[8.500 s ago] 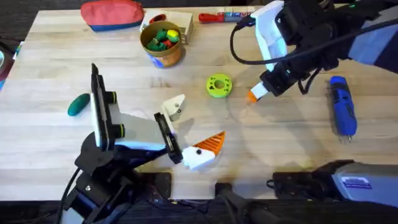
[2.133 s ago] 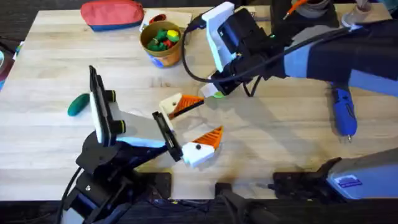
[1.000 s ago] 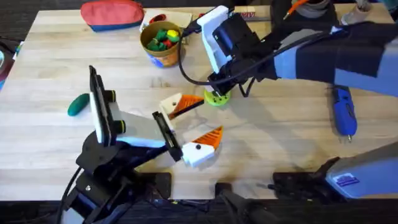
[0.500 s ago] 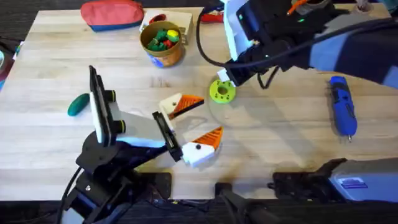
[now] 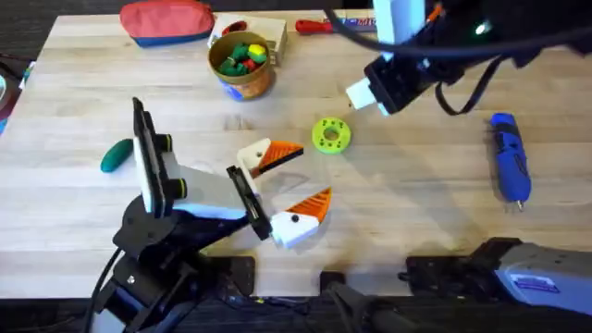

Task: Pick up the gripper from the table and insert it into the empty holder that is missing its gripper. Then pick up a screw, insert it into the mounting hole, and use the screwdriver to tighten it. Finally, clean up the table by picking up the vegetable and placing it into the bucket.

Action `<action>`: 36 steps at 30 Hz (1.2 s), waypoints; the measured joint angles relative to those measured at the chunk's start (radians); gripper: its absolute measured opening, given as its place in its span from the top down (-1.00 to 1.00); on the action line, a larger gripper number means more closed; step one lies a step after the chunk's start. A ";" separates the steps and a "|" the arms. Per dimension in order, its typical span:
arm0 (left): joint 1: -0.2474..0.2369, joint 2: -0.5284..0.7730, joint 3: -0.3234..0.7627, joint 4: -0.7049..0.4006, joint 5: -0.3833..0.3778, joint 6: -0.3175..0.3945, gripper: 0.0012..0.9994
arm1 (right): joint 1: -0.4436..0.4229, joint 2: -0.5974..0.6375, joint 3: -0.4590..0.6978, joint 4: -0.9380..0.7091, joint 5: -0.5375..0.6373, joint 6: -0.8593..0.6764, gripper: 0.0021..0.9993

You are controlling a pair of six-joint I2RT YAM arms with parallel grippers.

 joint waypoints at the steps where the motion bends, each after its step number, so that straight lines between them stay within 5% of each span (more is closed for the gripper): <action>1: 0.000 0.000 0.000 0.000 0.000 0.000 -0.72 | 0.013 0.000 0.032 -0.014 0.000 0.000 1.00; 8: 0.000 0.000 0.000 -0.004 0.000 0.001 -0.72 | 0.171 -0.005 0.174 -0.028 0.000 0.001 1.00; 19: 0.000 0.000 0.001 -0.006 0.018 0.050 -0.72 | 0.376 0.014 0.184 -0.008 -0.001 0.061 1.00; 36: 0.000 0.000 0.001 -0.006 0.031 0.076 -0.72 | 0.431 0.114 0.185 0.010 -0.002 0.091 1.00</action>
